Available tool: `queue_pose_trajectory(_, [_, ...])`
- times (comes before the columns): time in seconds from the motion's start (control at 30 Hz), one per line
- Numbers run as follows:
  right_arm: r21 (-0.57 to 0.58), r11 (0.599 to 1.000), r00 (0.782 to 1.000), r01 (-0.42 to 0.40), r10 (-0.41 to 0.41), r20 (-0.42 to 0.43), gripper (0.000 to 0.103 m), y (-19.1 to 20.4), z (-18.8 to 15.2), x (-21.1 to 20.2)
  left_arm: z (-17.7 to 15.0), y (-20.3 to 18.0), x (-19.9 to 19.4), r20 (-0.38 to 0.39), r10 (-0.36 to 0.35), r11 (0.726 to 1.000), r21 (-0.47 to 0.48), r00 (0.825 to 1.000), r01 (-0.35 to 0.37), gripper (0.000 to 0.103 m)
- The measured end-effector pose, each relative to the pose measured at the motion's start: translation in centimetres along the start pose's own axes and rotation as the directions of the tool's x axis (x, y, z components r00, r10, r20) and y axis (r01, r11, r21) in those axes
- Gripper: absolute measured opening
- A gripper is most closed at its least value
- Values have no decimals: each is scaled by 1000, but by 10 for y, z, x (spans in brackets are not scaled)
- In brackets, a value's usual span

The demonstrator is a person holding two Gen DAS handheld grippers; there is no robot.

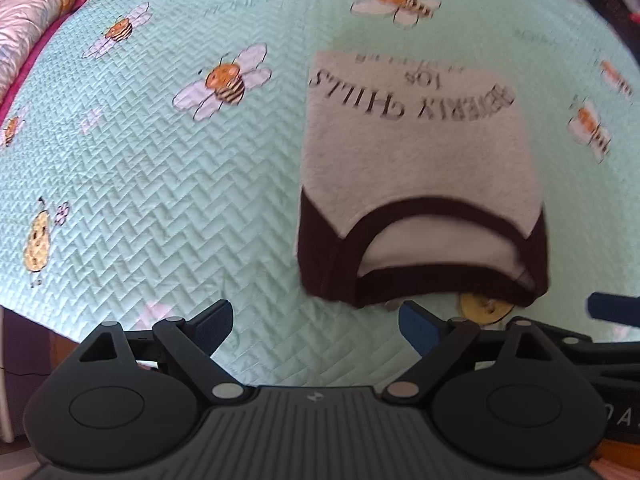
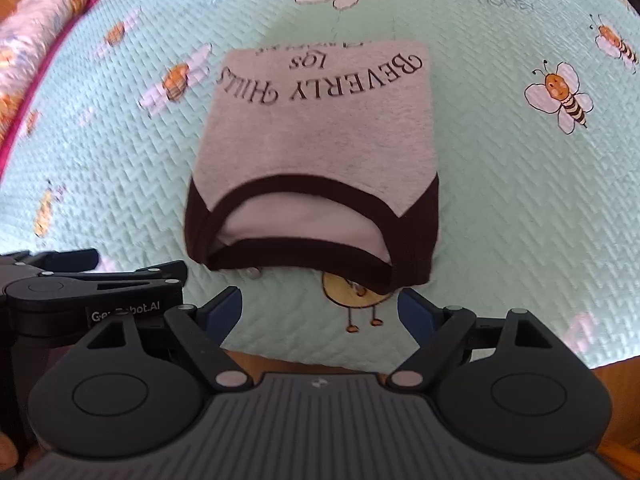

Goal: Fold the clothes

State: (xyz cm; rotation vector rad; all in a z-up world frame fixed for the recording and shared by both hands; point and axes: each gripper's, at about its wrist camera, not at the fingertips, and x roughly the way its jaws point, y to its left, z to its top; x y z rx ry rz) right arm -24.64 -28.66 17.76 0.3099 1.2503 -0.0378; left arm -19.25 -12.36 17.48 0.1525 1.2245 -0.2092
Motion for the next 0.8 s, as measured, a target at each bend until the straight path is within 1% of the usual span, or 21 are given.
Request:
queue_pose_trajectory(0.03, [6, 1000, 999, -13, 13, 49, 86, -1, -1, -8, 2, 0, -8, 37, -25, 1000, -4, 999, 25, 92])
queue_pose_trajectory(0.07, [8, 1000, 990, -23, 21, 139, 86, -1, -4, -21, 2, -1, -21, 108, -34, 999, -6, 994, 35, 90])
queue_pose_trajectory(0.1, [9, 1000, 965, -29, 26, 260, 86, -2, -9, -39, 1, -2, -34, 181, -42, 999, -8, 983, 44, 89])
queue_pose_trajectory(0.13, [1, 999, 921, -32, 29, 388, 86, -2, -17, -56, 1, -2, -37, 217, -43, 999, -7, 975, 46, 89])
queue_pose_trajectory(0.17, [-25, 999, 854, -24, 33, 520, 89, -1, -28, -72, 0, -2, -37, 247, -44, 999, -6, 968, 47, 91])
queue_pose_trajectory(0.2, [-56, 998, 782, -13, 45, 621, 94, -1, -39, -82, 0, -2, -38, 277, -45, 999, -4, 960, 48, 98])
queue_pose_trajectory(0.23, [-82, 997, 716, -10, 64, 695, 103, -3, -50, -85, -1, -2, -39, 307, -45, 999, -3, 951, 49, 103])
queue_pose_trajectory(0.27, [-105, 994, 665, -18, 90, 742, 103, -6, -59, -85, -1, -2, -40, 336, -46, 999, -1, 941, 49, 103])
queue_pose_trajectory(0.3, [-117, 992, 662, -49, 120, 740, 103, -11, -62, -78, -1, -2, -41, 366, -47, 999, 0, 930, 50, 103])
queue_pose_trajectory(0.33, [-118, 989, 688, -85, 144, 711, 103, -14, -60, -70, -2, -2, -42, 395, -47, 999, 2, 918, 51, 103])
queue_pose_trajectory(0.4, [-79, 987, 753, -140, 158, 638, 103, -22, -53, -52, -3, -3, -44, 451, -49, 999, 5, 891, 52, 103])
queue_pose_trajectory(0.43, [-53, 985, 775, -163, 162, 611, 103, -27, -50, -44, -3, -3, -45, 479, -49, 999, 6, 877, 53, 103])
queue_pose_trajectory(0.47, [-25, 982, 792, -189, 168, 587, 103, -33, -48, -36, -4, 7, -33, 460, -50, 997, -24, 886, 69, 103])
queue_pose_trajectory(0.5, [5, 975, 802, -223, 180, 569, 103, -42, -46, -28, -4, 15, -22, 444, -50, 994, -60, 894, 86, 103])
queue_pose_trajectory(0.57, [68, 951, 814, -302, 220, 537, 103, -63, -42, -12, -4, 40, 2, 397, -75, 975, -162, 915, 150, 103])
queue_pose_trajectory(0.6, [110, 931, 822, -348, 246, 514, 103, -77, -40, -2, -3, 53, 15, 370, -120, 957, -205, 921, 207, 103])
queue_pose_trajectory(0.63, [156, 904, 823, -398, 277, 495, 103, -90, -38, 8, -1, 67, 29, 331, -187, 924, -260, 925, 280, 103])
queue_pose_trajectory(0.67, [205, 868, 818, -452, 313, 482, 103, -105, -38, 19, -1, 80, 46, 295, -264, 875, -327, 918, 356, 103])
queue_pose_trajectory(0.7, [252, 830, 811, -498, 343, 473, 103, -119, -38, 30, 0, 93, 62, 263, -342, 815, -395, 902, 424, 102])
queue_pose_trajectory(0.73, [292, 801, 808, -523, 358, 467, 103, -130, -39, 40, 0, 101, 75, 252, -395, 768, -436, 883, 468, 102])
queue_pose_trajectory(0.8, [349, 775, 821, -527, 357, 446, 103, -147, -39, 58, 3, 105, 92, 231, -388, 766, -457, 892, 452, 102])
